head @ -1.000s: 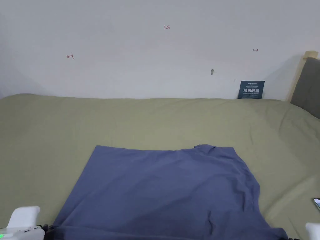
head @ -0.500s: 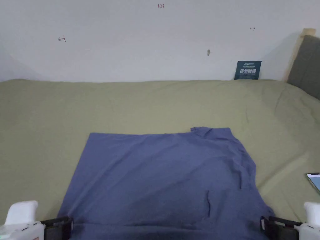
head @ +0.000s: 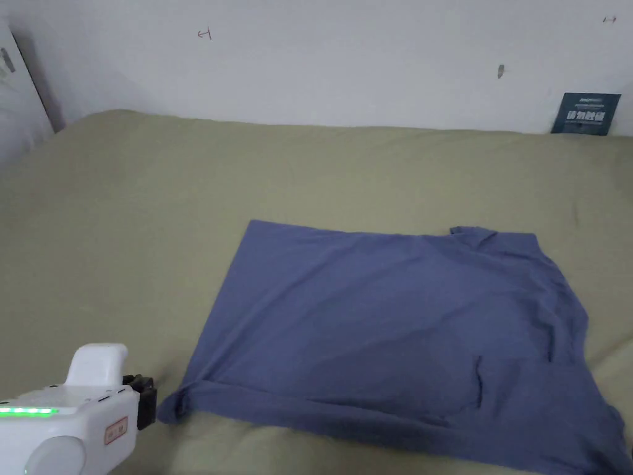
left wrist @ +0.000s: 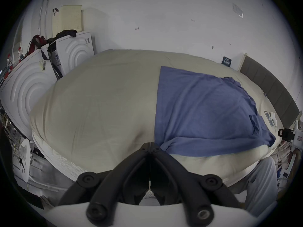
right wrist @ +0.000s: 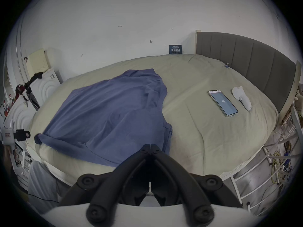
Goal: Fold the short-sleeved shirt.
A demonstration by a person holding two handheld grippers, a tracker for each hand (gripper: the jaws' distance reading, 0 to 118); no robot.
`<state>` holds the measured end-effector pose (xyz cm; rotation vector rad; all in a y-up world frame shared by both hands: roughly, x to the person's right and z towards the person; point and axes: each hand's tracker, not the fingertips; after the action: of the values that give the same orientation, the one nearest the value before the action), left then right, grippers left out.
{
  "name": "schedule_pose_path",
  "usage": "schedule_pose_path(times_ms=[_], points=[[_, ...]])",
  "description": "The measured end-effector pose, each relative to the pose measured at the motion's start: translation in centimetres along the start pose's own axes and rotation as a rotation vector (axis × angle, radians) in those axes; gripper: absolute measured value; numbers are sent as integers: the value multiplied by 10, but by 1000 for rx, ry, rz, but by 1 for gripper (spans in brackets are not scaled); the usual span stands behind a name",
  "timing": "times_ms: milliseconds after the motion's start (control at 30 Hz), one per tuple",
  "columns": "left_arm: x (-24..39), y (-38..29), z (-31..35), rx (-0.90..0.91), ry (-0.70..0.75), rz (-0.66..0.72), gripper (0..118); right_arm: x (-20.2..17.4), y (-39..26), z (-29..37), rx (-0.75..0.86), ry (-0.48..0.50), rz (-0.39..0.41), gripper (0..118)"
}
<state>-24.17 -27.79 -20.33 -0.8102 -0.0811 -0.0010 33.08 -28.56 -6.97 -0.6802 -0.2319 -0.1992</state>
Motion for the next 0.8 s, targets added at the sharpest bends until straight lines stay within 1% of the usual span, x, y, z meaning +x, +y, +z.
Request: schedule_pose_path(times_ms=[33,100,133,167,200,233,267,333,367,400,433,467,533,567,600,633,667,700,733,767,800], points=[[-4,2,-3,1,-3,5,4,0,0,0,-11,-6,9,2],[-7,2,-6,-7,-28,26,18,-7,-2,4,-12,-16,23,2],[-7,2,-10,-25,-39,40,56,-10,-3,6,-16,-23,24,2],[-6,4,-17,-57,-42,43,110,-11,-4,7,-20,-20,23,2],[-4,1,-22,-35,-32,37,118,-13,-4,7,-25,-20,23,2],[0,1,-30,-49,-28,20,118,-4,-2,2,-38,-15,12,2],[3,1,-41,-98,-14,-2,118,-5,-2,2,-42,-16,12,2],[7,-1,-59,-111,-18,-3,118,-4,-3,0,-55,-15,15,2],[9,-3,-69,-149,-3,-30,115,-1,-3,-4,-63,-16,18,2],[12,-4,-75,-163,20,-35,107,-1,-3,-5,-70,-18,21,2],[5,1,-83,-174,10,-41,92,-1,-4,-5,-78,-22,21,2],[5,1,-84,-170,-5,-39,65,0,-4,-5,-83,-18,20,2],[10,0,-81,-160,-17,-57,15,0,-5,-4,-88,-21,23,2],[16,3,-72,-154,-28,-67,2,0,-5,-3,-87,-21,26,2],[20,3,-70,-151,-21,-66,2,1,-5,-2,-87,-22,26,2],[22,3,-71,-163,-19,-73,2,16,-3,-8,-89,-16,19,5],[23,4,-68,-163,-25,-75,2,19,-3,-8,-91,-8,16,35],[24,5,-65,-159,-20,-76,2,21,-2,-8,-95,10,13,76],[24,5,-64,-158,-16,-80,2,24,-3,-12,-116,28,14,110],[23,5,-64,-160,-17,-79,2,26,-6,-18,-133,35,20,118],[23,5,-64,-161,-19,-75,2,26,-7,-18,-126,37,27,115]])
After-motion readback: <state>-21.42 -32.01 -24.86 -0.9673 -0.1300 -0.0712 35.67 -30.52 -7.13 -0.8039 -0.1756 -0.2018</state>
